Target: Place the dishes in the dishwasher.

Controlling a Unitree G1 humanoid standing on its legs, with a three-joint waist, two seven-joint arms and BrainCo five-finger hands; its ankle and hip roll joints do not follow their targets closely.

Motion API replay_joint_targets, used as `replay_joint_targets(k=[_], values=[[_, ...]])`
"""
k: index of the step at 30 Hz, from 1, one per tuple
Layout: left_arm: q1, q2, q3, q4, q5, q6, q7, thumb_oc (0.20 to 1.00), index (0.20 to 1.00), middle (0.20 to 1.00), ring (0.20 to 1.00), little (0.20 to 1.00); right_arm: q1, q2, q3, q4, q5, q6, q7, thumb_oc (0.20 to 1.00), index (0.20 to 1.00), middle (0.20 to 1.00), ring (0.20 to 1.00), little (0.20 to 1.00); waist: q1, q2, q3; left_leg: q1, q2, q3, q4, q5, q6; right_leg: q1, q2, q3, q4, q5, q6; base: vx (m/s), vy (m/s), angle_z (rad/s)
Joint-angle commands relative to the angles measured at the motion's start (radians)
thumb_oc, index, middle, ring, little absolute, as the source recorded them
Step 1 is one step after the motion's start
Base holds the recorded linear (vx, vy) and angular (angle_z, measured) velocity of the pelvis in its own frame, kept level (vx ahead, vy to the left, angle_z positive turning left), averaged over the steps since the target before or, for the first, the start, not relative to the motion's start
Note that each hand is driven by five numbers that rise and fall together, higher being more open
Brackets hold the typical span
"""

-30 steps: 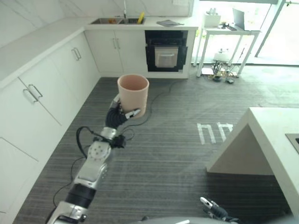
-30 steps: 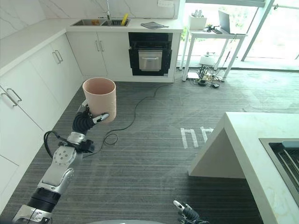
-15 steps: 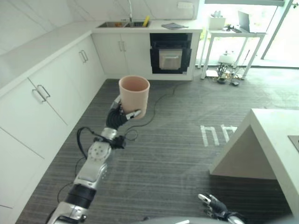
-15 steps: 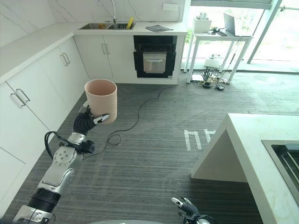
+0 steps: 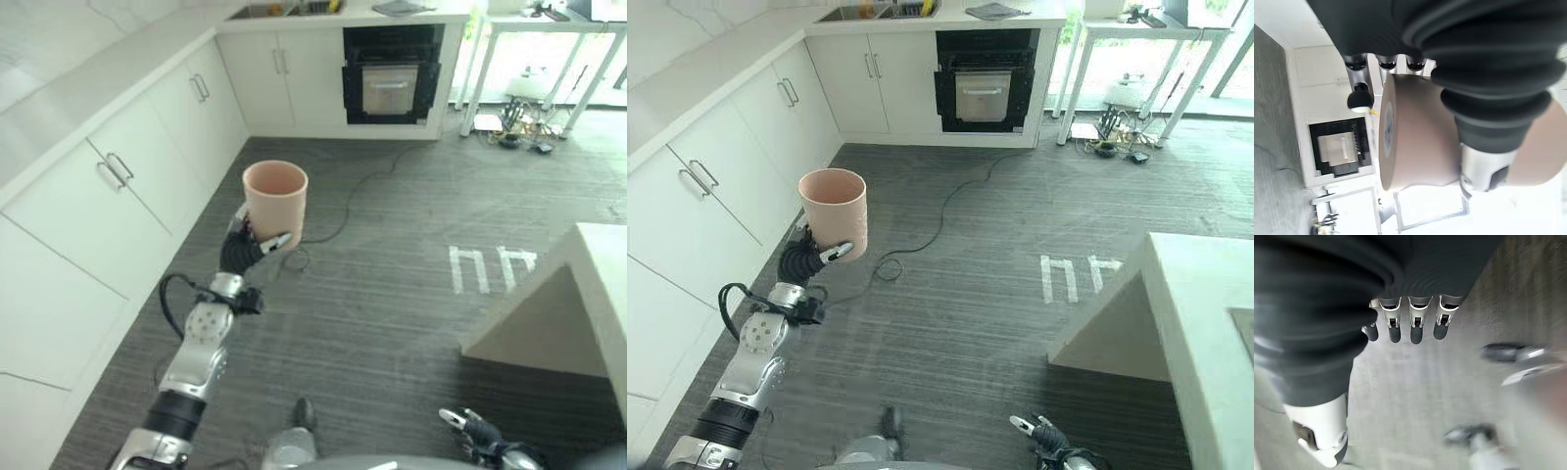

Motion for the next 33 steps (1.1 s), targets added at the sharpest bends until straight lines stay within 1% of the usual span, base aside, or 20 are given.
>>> replay_joint_targets(k=[1,3,4,5,8,9,11,12,14,18,19,20,21,23,24,25,27,29,30,33], values=[[-0.052,0.051,-0.018,-0.046,0.024,-0.053,-0.041,0.200,0.200,0.200,0.200,0.200,0.019,0.029,-0.005,-0.077,0.078,-0.061,-0.066,1.000,1.000,1.000,1.000,1.000,-0.013,-0.002,-0.102,-0.058,-0.027,-0.025,0.015,-0.031,0.009,-0.127,-0.059,0.002,0.330,0.204,0.109,0.39,0.486,0.14],[-0.085,0.068,-0.043,-0.029,0.023,-0.044,-0.034,0.200,0.200,0.200,0.200,0.200,0.034,0.042,-0.006,-0.116,0.092,-0.070,-0.076,1.000,1.000,1.000,1.000,1.000,-0.028,0.010,-0.099,-0.026,-0.052,-0.030,0.011,-0.063,0.042,-0.213,-0.073,0.000,0.546,0.300,0.133,0.27,0.321,0.57],[-0.091,0.070,-0.046,-0.022,0.022,-0.040,-0.031,0.200,0.200,0.200,0.200,0.200,0.037,0.047,-0.004,-0.125,0.085,-0.075,-0.075,1.000,1.000,1.000,1.000,1.000,-0.032,0.013,-0.098,-0.012,-0.058,-0.027,0.008,-0.072,0.047,-0.250,-0.083,-0.002,0.593,0.322,0.137,0.29,0.171,0.76],[-0.091,0.069,-0.047,-0.022,0.025,-0.032,-0.027,0.200,0.200,0.200,0.200,0.200,0.035,0.050,0.002,-0.135,0.067,-0.085,-0.068,1.000,1.000,1.000,1.000,1.000,-0.049,0.019,-0.091,0.021,-0.067,-0.018,0.008,-0.094,0.051,-0.329,-0.058,-0.013,0.595,0.316,0.127,0.31,0.095,0.57],[-0.095,0.071,-0.056,-0.028,0.037,-0.023,-0.022,0.200,0.200,0.200,0.200,0.200,0.026,0.042,0.014,-0.151,0.082,-0.089,-0.064,1.000,1.000,1.000,1.000,1.000,-0.081,0.018,-0.074,0.067,-0.077,-0.032,0.008,-0.116,0.046,-0.401,-0.008,-0.026,0.490,0.300,0.105,0.28,-0.034,-0.27],[-0.101,0.073,-0.053,-0.030,0.041,-0.012,-0.018,0.200,0.200,0.200,0.200,0.200,0.029,0.035,0.012,-0.165,0.086,-0.085,-0.057,1.000,1.000,1.000,1.000,1.000,-0.101,0.007,-0.060,0.101,-0.082,-0.037,0.008,-0.138,0.036,-0.430,-0.026,-0.046,0.347,0.317,0.098,0.34,-0.118,0.09],[-0.105,0.077,-0.048,-0.036,0.041,0.002,-0.012,0.200,0.200,0.200,0.200,0.200,0.029,0.028,0.009,-0.176,0.096,-0.078,-0.051,1.000,1.000,1.000,1.000,1.000,-0.121,-0.003,-0.049,0.138,-0.087,-0.038,0.008,-0.167,0.028,-0.460,-0.052,-0.067,0.209,0.349,0.099,0.48,-0.217,0.29],[-0.095,0.077,-0.047,-0.058,0.055,0.008,-0.008,0.200,0.200,0.200,0.200,0.200,0.029,0.038,-0.009,-0.196,0.078,-0.067,-0.054,1.000,1.000,1.000,1.000,1.000,-0.148,-0.009,-0.032,0.206,-0.087,-0.051,0.008,-0.233,0.024,-0.518,-0.103,-0.069,0.022,0.419,0.124,0.64,-0.295,0.36],[-0.067,0.068,-0.055,-0.072,0.084,-0.013,-0.020,0.200,0.200,0.200,0.200,0.200,0.026,0.054,-0.019,-0.187,0.074,-0.070,-0.068,1.000,1.000,1.000,1.000,1.000,-0.144,-0.007,-0.040,0.250,-0.093,-0.041,0.008,-0.280,0.033,-0.499,-0.119,-0.096,-0.017,0.428,0.129,0.80,-0.360,0.26],[-0.056,0.044,-0.091,-0.066,0.117,-0.020,0.022,0.200,0.200,0.200,0.200,0.200,0.004,0.030,-0.003,-0.147,0.092,-0.072,-0.060,1.000,1.000,1.000,1.000,1.000,-0.152,0.002,-0.087,0.293,-0.085,-0.021,0.084,-0.308,0.025,-0.442,-0.065,-0.088,0.043,0.355,0.078,0.48,-0.262,0.24],[-0.055,0.038,-0.088,-0.071,0.123,-0.016,0.033,0.200,0.200,0.200,0.200,0.200,-0.003,0.019,0.005,-0.150,0.084,-0.065,-0.052,1.000,1.000,1.000,1.000,1.000,-0.151,0.010,-0.098,0.282,-0.066,-0.019,0.153,-0.270,0.003,-0.429,-0.041,-0.097,0.050,0.325,0.048,0.53,-0.410,0.05],[-0.054,0.035,-0.068,-0.085,0.115,-0.007,0.051,0.200,0.200,0.200,0.200,0.200,-0.011,-0.006,0.014,-0.162,0.056,-0.058,-0.031,1.000,1.000,1.000,1.000,1.000,-0.143,0.023,-0.113,0.234,-0.031,-0.032,0.356,-0.167,-0.048,-0.386,0.013,-0.106,0.047,0.265,-0.009,0.53,-0.432,-0.34],[-0.050,0.037,-0.058,-0.091,0.101,-0.008,0.053,0.200,0.200,0.200,0.200,0.200,-0.015,-0.018,0.015,-0.162,0.054,-0.060,-0.025,1.000,1.000,1.000,1.000,1.000,-0.139,0.021,-0.116,0.196,-0.023,-0.044,0.466,-0.118,-0.069,-0.367,0.030,-0.101,0.047,0.237,-0.033,0.46,-0.372,-0.51],[-0.037,0.038,-0.046,-0.100,0.087,-0.011,0.048,0.200,0.200,0.200,0.200,0.200,-0.019,-0.029,0.013,-0.158,0.058,-0.065,-0.018,1.000,1.000,1.000,1.000,1.000,-0.131,0.009,-0.114,0.127,-0.013,-0.054,0.595,-0.066,-0.085,-0.345,0.040,-0.090,0.049,0.209,-0.059,0.29,-0.244,-0.52],[-0.028,0.035,-0.042,-0.098,0.084,-0.019,0.037,0.200,0.200,0.200,0.200,0.200,-0.016,-0.040,0.012,-0.161,0.069,-0.067,-0.014,1.000,1.000,1.000,1.000,1.000,-0.118,-0.008,-0.099,0.013,0.033,-0.059,0.745,-0.032,-0.091,-0.301,0.052,-0.072,0.047,0.188,-0.085,0.41,-0.278,-0.28],[-0.028,0.033,-0.039,-0.093,0.085,-0.025,0.021,0.200,0.200,0.200,0.200,0.200,-0.015,-0.044,0.006,-0.153,0.082,-0.075,-0.006,1.000,1.000,1.000,1.000,1.000,-0.102,-0.020,-0.085,-0.098,0.027,-0.079,0.774,-0.037,-0.064,-0.268,0.060,-0.041,0.043,0.179,-0.094,0.47,-0.154,0.02],[-0.016,0.032,-0.038,-0.082,0.097,-0.041,0.043,0.200,0.200,0.200,0.200,0.200,-0.038,-0.033,0.012,-0.117,0.062,-0.091,0.015,1.000,1.000,1.000,1.000,1.000,-0.076,-0.009,-0.069,-0.130,-0.014,-0.079,0.620,-0.059,-0.039,-0.225,0.088,0.029,0.033,0.160,-0.085,0.42,0.040,-0.26],[-0.004,0.037,-0.035,-0.083,0.093,-0.048,0.056,0.200,0.200,0.200,0.200,0.200,-0.047,-0.024,0.016,-0.115,0.048,-0.086,0.011,1.000,1.000,1.000,1.000,1.000,-0.068,-0.001,-0.066,-0.128,-0.010,-0.059,0.482,-0.053,-0.038,-0.210,0.101,0.057,0.034,0.149,-0.075,0.33,0.117,-1.38],[0.014,0.047,-0.027,-0.085,0.082,-0.060,0.064,0.200,0.200,0.200,0.200,0.200,-0.051,-0.018,0.026,-0.113,0.041,-0.081,0.001,1.000,1.000,1.000,1.000,1.000,-0.048,0.017,-0.064,-0.141,-0.018,-0.089,0.286,-0.027,-0.043,-0.188,0.121,0.105,0.032,0.135,-0.060,0.38,0.164,-1.09],[0.042,0.056,-0.010,-0.095,0.068,-0.069,0.047,0.200,0.200,0.200,0.200,0.200,-0.052,-0.013,0.036,-0.086,0.043,-0.086,-0.005,1.000,1.000,1.000,1.000,1.000,-0.011,0.024,-0.061,-0.161,0.002,-0.128,0.071,0.061,-0.079,-0.134,0.126,0.158,0.002,0.126,-0.046,0.47,0.187,-0.89]])
